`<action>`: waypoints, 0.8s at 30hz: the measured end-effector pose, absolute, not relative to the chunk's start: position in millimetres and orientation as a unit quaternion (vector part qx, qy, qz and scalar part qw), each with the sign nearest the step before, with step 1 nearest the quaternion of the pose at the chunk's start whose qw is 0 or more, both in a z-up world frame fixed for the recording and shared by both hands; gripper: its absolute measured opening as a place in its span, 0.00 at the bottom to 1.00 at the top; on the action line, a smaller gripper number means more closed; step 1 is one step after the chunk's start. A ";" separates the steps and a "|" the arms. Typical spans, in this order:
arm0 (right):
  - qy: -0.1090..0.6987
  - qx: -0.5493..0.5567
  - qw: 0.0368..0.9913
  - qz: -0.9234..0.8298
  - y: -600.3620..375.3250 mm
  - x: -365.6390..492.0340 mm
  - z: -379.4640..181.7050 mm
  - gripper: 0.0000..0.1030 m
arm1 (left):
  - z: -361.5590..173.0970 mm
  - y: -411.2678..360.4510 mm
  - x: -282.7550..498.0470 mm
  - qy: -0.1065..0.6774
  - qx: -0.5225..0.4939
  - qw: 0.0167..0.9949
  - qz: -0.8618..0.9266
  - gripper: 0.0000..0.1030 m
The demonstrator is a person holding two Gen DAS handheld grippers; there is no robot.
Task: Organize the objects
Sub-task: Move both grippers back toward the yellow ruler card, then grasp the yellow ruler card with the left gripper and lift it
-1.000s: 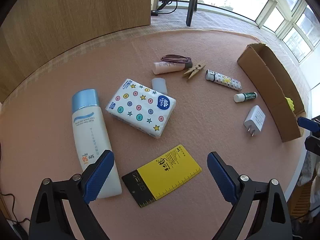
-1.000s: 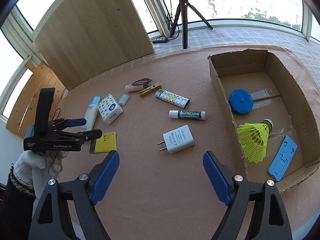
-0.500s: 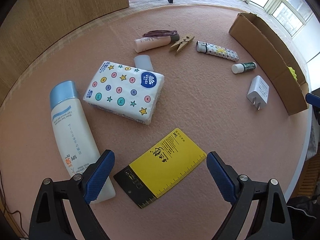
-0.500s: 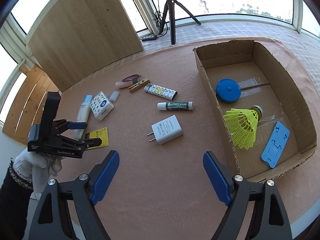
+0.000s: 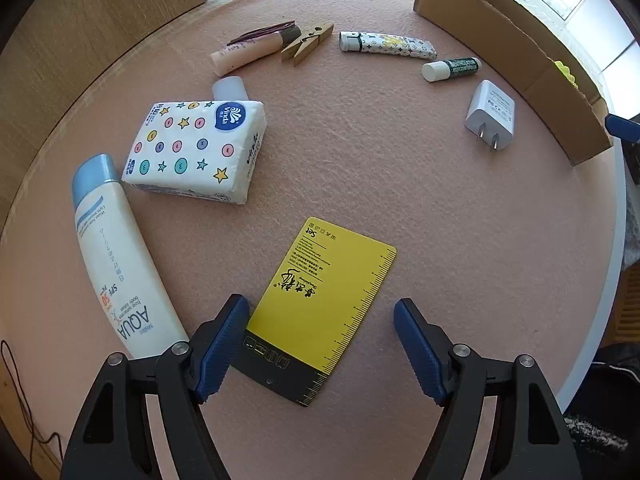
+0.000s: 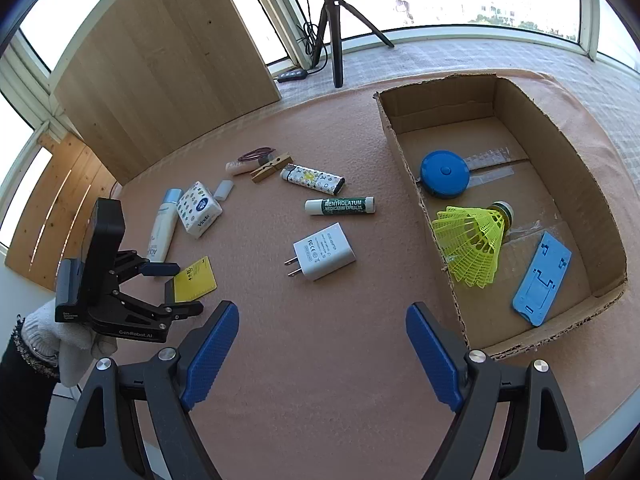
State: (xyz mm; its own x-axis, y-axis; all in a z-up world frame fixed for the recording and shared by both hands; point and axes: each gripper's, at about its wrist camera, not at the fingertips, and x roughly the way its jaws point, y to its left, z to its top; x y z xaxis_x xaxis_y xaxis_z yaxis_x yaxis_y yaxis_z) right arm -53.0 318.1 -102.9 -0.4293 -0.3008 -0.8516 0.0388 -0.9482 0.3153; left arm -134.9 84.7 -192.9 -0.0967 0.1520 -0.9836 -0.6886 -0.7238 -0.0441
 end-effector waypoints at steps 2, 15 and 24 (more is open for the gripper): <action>-0.125 0.525 0.101 -0.836 318.5 -52.8 -103.5 0.80 | -190.9 87.5 -128.6 0.227 -0.598 0.293 0.711 0.67; -0.133 0.522 0.098 -0.837 325.7 -46.1 -104.0 0.80 | -174.5 104.3 -89.1 0.226 -0.580 0.299 0.724 0.31; -0.139 0.520 0.093 -0.838 334.6 -38.4 -103.3 0.80 | -172.4 100.6 -73.2 0.244 -0.572 0.287 0.729 0.69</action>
